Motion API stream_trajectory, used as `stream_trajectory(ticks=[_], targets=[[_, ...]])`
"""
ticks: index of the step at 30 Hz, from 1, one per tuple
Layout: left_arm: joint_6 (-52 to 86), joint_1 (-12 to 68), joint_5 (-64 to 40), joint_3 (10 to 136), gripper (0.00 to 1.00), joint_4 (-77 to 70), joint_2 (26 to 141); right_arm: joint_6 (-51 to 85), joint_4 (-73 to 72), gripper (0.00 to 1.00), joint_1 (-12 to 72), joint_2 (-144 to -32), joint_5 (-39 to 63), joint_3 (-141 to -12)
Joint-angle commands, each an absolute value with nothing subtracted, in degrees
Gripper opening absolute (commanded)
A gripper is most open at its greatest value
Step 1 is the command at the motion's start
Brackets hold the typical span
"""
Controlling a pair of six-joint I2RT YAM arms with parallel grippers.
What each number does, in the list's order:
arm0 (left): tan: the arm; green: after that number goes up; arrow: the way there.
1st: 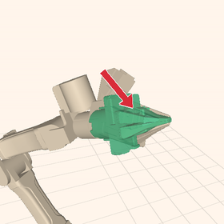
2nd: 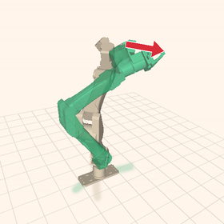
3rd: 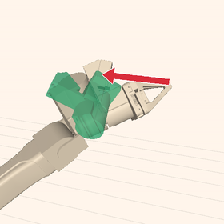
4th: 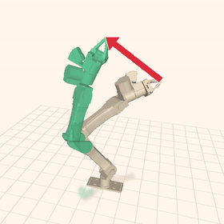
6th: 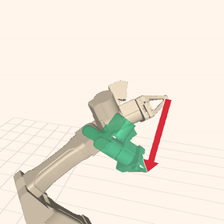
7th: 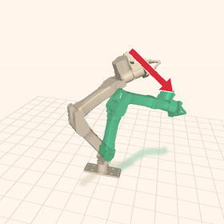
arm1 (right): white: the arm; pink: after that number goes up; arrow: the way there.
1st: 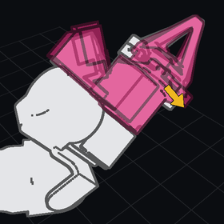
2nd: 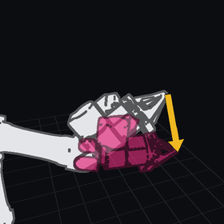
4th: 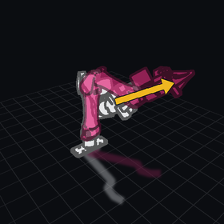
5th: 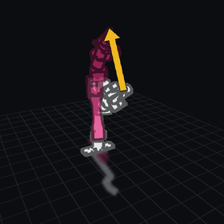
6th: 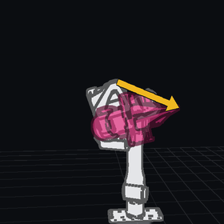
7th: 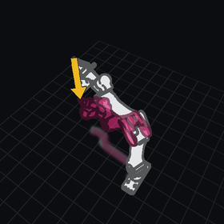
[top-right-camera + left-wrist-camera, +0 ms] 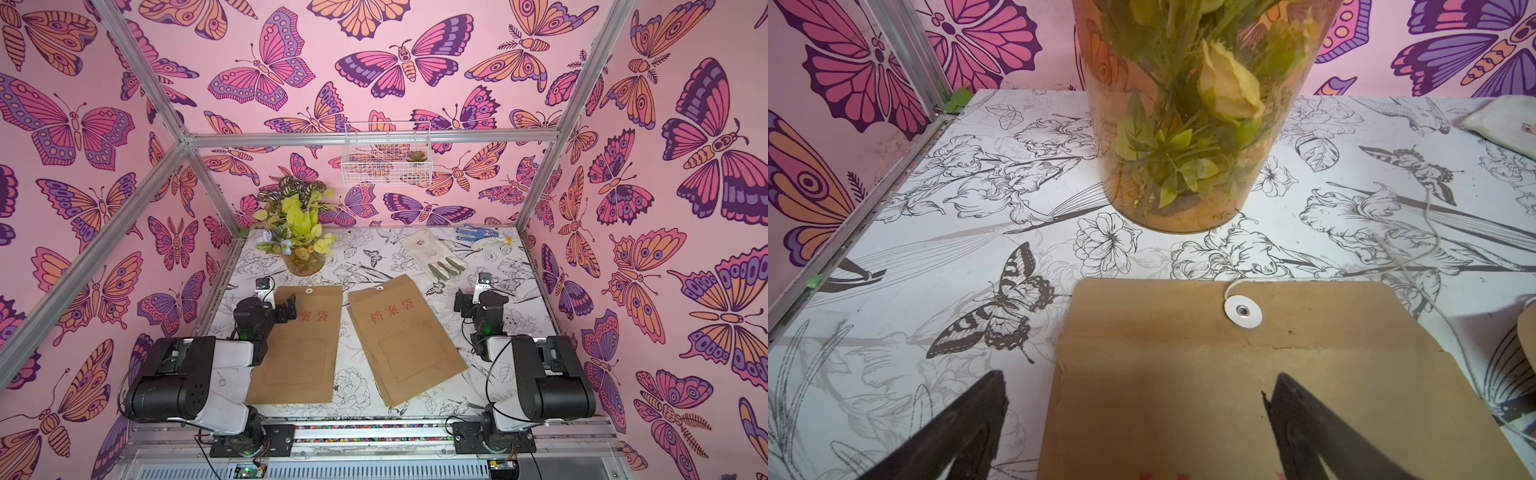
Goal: Close the mouth of the file bag
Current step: Pick up the file bag from the file bag.
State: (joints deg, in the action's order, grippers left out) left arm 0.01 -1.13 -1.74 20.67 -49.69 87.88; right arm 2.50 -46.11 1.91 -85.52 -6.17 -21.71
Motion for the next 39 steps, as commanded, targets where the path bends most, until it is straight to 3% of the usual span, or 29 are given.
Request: stream_trajectory(ticks=[1, 21, 25, 28, 32, 35, 37, 39], targets=[[-0.79, -1.41, -2.22, 21.36, 0.99, -51.03, 88.42, 1.85, -46.93, 1.00, 1.93, -86.13, -6.27, -22.68], [-0.75, -1.45, -1.65, 21.31, 0.99, -50.88, 87.59, 1.17, -47.06, 1.00, 1.42, -84.92, -4.07, -22.67], [-1.59, 1.41, 4.71, 21.04, 0.99, -43.84, 78.37, 2.20, -27.48, 1.00, 4.45, -78.32, -11.18, -29.75], [2.75, 4.54, 11.83, 23.82, 0.99, -29.59, 68.68, 6.46, -14.90, 1.00, 7.73, -74.62, -17.04, -35.50], [6.77, 9.79, 12.48, 27.94, 0.99, -17.09, 59.36, 14.59, 4.60, 1.00, 12.91, -69.66, -24.54, -44.63], [12.03, 12.12, 10.65, 31.17, 0.99, -10.60, 54.98, 29.35, 17.58, 1.00, 12.37, -68.59, -15.99, -50.44], [17.61, 12.05, 6.61, 32.85, 0.99, -7.66, 53.49, 31.13, 17.43, 1.00, 9.78, -69.09, 1.47, -50.25], [22.99, 11.48, 0.93, 33.57, 0.99, -6.19, 52.71, 33.81, 16.76, 0.99, 8.50, -69.49, 9.83, -49.14]])
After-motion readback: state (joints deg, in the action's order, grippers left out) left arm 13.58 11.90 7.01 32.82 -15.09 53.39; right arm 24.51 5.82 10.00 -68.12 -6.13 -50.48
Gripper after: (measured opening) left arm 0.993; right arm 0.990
